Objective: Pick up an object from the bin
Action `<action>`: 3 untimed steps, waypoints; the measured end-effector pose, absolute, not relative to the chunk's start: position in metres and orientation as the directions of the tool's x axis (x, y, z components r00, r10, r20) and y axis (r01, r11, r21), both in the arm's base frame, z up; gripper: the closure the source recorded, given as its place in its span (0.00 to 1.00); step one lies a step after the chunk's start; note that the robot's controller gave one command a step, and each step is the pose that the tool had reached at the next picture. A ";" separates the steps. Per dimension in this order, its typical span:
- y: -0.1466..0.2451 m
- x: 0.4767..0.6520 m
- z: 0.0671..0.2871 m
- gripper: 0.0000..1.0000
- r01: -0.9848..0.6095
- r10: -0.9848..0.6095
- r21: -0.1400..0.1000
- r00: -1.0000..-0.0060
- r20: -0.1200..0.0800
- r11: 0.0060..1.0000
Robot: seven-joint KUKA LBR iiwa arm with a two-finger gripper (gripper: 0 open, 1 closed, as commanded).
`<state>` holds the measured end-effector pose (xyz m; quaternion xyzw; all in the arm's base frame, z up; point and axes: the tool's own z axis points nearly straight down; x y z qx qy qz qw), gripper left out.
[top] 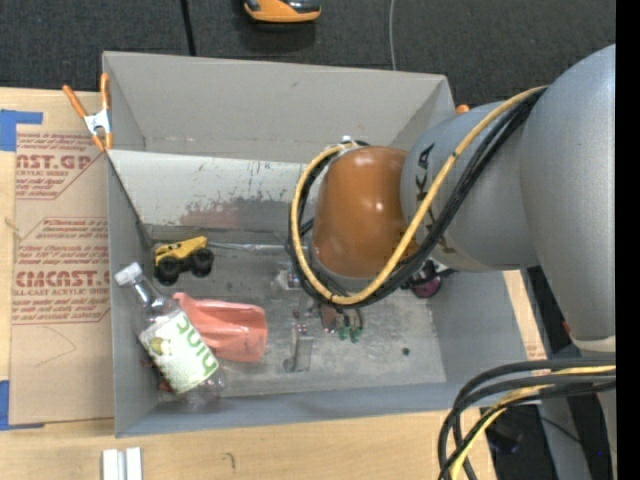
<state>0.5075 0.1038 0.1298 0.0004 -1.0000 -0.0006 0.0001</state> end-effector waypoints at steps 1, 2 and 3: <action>0.181 0.501 0.076 0.00 -0.076 -0.076 -0.001 -0.997 -0.009 0.997; 0.197 0.501 0.081 0.00 0.151 0.151 -0.002 -0.988 0.001 0.988; 0.190 0.501 0.081 0.00 0.118 0.118 0.000 -0.993 -0.004 0.993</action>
Offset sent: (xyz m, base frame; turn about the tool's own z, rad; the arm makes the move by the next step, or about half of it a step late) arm -0.0037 0.0895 -0.0265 0.3312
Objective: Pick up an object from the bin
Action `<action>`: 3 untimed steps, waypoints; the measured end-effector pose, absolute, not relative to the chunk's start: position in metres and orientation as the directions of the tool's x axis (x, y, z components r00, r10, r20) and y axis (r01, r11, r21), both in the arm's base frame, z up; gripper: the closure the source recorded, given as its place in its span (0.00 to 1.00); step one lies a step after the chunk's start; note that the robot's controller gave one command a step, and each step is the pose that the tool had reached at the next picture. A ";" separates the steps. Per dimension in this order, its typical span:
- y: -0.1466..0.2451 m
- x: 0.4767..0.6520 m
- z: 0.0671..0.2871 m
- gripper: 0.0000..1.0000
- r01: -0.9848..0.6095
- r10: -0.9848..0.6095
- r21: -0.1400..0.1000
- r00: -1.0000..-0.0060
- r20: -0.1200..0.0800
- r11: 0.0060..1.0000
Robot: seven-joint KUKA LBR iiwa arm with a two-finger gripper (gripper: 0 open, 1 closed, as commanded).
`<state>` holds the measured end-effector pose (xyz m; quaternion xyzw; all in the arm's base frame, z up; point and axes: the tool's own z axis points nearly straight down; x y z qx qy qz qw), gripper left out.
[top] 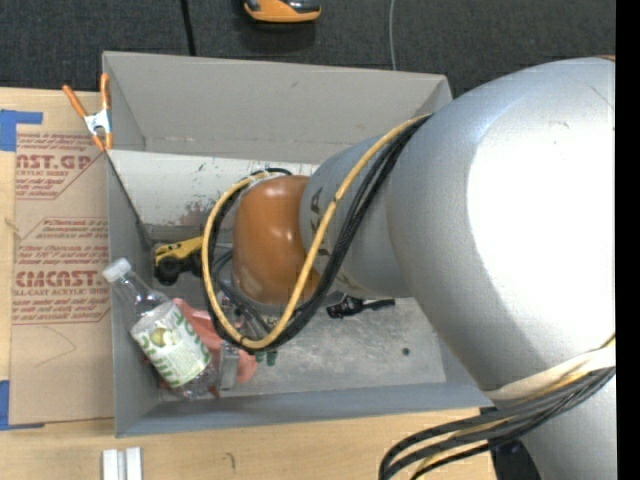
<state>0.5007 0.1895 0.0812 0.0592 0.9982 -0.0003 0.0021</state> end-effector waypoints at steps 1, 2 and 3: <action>0.181 0.496 0.077 0.00 0.045 0.045 0.003 -0.999 -0.010 0.999; 0.177 0.495 0.072 1.00 0.215 0.215 0.003 -0.977 -0.003 0.977; 0.177 0.495 0.072 1.00 0.215 0.215 0.003 -0.977 -0.003 0.977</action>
Offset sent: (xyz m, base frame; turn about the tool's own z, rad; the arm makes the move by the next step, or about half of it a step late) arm -0.0075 -0.0131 -0.0112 0.0960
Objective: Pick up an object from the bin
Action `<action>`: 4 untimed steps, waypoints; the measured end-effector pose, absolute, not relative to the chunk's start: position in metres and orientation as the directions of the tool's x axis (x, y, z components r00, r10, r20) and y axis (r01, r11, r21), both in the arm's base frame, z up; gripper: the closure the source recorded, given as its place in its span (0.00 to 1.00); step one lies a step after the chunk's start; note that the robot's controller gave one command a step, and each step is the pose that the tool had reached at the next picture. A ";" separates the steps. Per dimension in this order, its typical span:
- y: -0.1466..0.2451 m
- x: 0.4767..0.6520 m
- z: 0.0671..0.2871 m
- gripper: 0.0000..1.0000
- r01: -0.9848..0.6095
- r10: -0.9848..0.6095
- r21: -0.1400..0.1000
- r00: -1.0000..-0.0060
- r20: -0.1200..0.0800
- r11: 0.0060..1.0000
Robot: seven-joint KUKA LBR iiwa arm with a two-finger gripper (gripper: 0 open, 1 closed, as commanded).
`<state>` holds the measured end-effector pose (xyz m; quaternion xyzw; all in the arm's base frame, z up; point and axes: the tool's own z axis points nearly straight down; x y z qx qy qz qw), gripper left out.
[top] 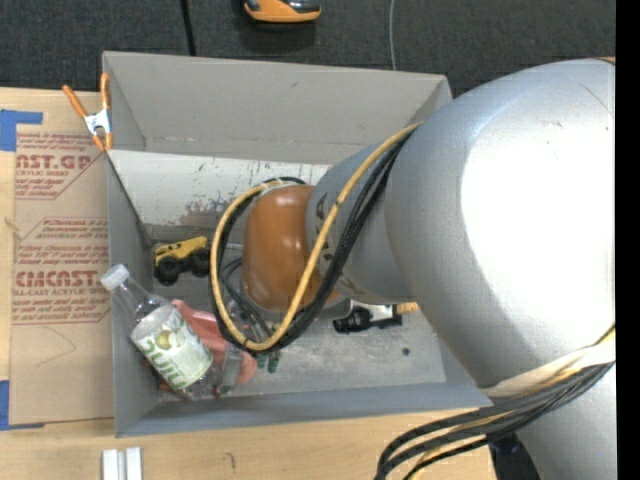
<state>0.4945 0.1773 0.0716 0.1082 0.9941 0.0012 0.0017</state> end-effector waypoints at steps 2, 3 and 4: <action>0.176 0.491 0.095 1.00 0.215 0.215 -0.004 -0.977 0.006 0.977; 0.176 0.492 0.116 1.00 0.214 0.214 -0.003 -0.977 0.004 0.977; 0.176 0.493 0.126 1.00 0.214 0.214 -0.001 -0.977 0.000 0.977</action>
Offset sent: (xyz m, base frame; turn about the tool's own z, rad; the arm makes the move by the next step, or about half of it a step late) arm -0.0002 0.0000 0.0036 0.0000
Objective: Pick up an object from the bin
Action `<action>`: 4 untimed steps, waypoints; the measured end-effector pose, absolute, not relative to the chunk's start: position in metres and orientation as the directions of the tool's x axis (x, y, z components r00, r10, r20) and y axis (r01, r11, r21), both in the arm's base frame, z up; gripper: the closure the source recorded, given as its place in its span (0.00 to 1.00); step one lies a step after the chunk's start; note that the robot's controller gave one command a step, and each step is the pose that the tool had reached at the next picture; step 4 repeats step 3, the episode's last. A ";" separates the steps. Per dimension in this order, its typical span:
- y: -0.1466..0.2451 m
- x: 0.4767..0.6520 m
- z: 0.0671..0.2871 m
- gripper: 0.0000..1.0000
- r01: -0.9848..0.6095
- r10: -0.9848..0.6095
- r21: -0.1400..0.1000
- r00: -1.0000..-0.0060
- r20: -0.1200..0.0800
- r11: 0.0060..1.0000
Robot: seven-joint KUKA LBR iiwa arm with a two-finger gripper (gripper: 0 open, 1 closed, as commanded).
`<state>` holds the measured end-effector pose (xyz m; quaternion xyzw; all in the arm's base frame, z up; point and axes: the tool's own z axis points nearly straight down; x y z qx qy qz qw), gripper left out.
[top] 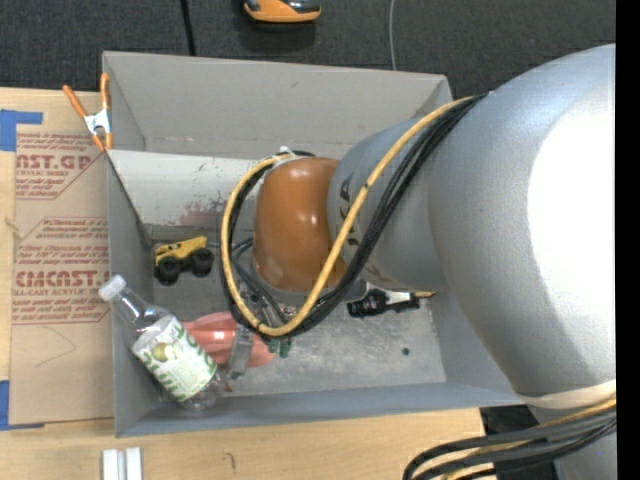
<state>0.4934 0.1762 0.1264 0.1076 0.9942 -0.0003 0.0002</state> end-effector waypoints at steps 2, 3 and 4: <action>0.175 0.491 0.128 1.00 0.214 0.214 -0.002 -0.977 0.002 0.977; 0.175 0.491 0.130 1.00 0.214 0.214 -0.004 -0.977 0.005 0.977; 0.175 0.491 0.130 1.00 0.214 0.214 -0.004 -0.977 0.005 0.977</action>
Offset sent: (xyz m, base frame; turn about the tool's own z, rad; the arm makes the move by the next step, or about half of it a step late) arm 0.0003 0.0000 0.0049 0.0000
